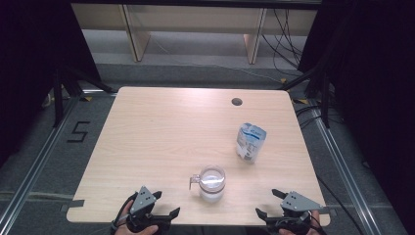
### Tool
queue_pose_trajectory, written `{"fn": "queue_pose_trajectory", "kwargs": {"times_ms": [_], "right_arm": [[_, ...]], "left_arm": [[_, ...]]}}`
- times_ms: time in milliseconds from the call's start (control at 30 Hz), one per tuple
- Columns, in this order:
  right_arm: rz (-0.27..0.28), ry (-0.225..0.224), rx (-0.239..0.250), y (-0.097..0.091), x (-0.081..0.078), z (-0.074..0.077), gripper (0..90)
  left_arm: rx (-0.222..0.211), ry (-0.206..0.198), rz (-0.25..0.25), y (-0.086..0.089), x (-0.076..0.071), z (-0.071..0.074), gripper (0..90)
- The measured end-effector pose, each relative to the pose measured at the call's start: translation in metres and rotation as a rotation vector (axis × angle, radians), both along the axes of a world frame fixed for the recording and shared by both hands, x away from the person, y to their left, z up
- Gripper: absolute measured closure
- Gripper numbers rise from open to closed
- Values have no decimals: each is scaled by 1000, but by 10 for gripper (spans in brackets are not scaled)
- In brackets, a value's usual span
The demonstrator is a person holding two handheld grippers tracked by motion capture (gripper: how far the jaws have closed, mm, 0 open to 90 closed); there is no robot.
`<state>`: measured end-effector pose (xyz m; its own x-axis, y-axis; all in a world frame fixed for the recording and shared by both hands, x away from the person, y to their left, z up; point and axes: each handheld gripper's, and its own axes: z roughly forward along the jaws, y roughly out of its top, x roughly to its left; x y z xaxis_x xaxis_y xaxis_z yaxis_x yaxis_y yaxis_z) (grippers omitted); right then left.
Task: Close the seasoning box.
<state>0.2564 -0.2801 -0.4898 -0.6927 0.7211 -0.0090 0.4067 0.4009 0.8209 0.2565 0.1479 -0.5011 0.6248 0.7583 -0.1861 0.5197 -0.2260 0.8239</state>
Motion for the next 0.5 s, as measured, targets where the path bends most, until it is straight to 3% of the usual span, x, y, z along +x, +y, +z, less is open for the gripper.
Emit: {"fn": "queue_pose_trajectory", "kwargs": {"times_ms": [200,267,500], "right_arm": [[-4,-21,-7,0,0,-1,158],[6,-1,-5,1,1,-1,158],[-23,-9,5,-1,3,-3,158]], "left_arm": [[5,3,-12,-1,1,-1,151],[5,1,-13,-1,1,-2,151],[11,5,-7,-1,3,-3,151]]}}
